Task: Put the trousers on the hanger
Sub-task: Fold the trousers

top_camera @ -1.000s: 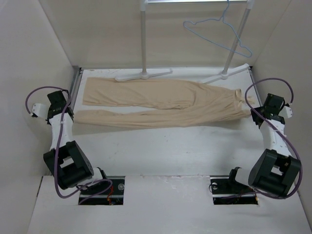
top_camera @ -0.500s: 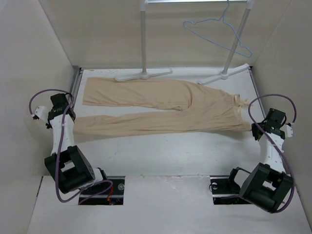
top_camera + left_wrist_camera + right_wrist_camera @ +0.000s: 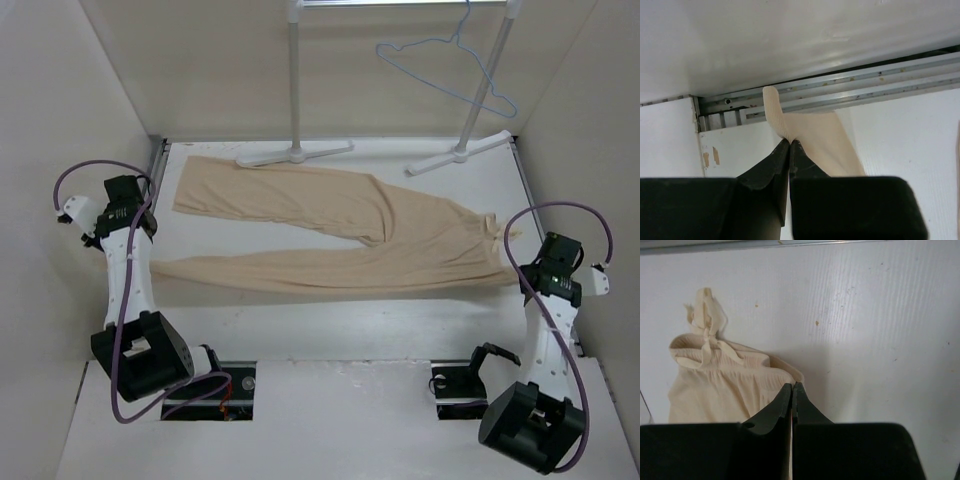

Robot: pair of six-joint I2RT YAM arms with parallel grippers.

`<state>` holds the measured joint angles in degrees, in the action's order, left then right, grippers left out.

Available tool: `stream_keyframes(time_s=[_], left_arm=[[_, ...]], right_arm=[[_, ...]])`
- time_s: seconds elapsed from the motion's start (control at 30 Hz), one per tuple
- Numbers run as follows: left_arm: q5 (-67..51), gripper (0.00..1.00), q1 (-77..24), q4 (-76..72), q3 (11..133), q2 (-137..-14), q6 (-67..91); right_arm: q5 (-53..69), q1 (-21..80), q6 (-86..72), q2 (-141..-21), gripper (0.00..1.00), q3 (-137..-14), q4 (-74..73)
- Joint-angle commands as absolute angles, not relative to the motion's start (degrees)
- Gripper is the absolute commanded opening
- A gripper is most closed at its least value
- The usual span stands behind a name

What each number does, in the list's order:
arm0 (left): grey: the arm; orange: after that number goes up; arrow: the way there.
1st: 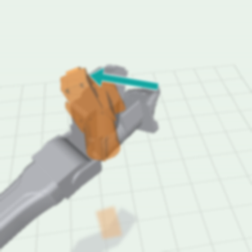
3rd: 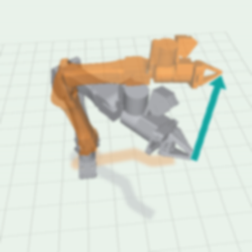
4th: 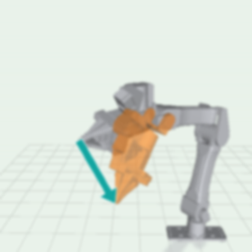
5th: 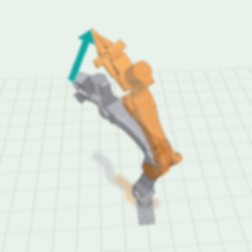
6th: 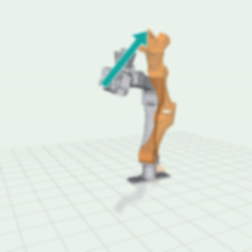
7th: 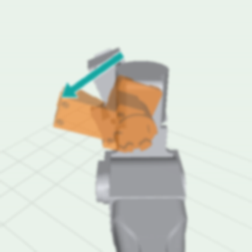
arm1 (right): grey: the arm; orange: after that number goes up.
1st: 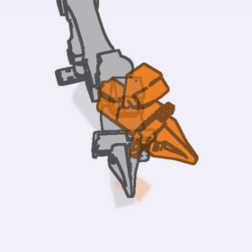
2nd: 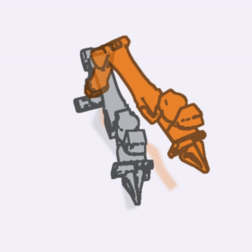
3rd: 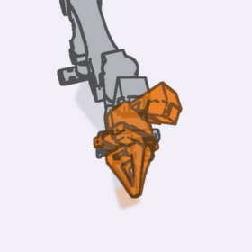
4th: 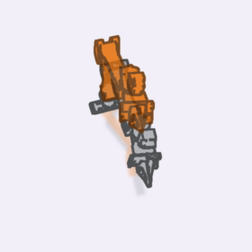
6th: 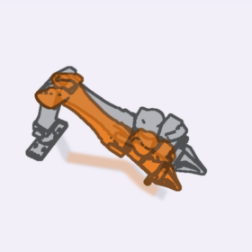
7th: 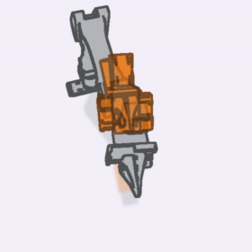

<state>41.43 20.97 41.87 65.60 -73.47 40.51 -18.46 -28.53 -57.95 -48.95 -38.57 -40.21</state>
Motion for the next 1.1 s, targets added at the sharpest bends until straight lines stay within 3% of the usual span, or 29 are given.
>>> stream_keyframes(time_s=[0.0,0.5,1.07], left_arm=[[43.51,0.00,20.88,38.43,66.88,-74.35,39.02],[43.07,0.00,15.69,38.23,98.24,-98.33,37.44],[39.99,0.00,11.47,38.94,138.13,-131.29,35.95]], right_arm=[[-22.42,-25.45,-55.99,-48.42,0.00,-37.02,-36.59],[-20.65,-27.03,-55.37,-64.76,0.00,-50.88,-31.12],[-19.60,-22.64,-57.48,-96.66,0.00,-81.72,-30.76]])
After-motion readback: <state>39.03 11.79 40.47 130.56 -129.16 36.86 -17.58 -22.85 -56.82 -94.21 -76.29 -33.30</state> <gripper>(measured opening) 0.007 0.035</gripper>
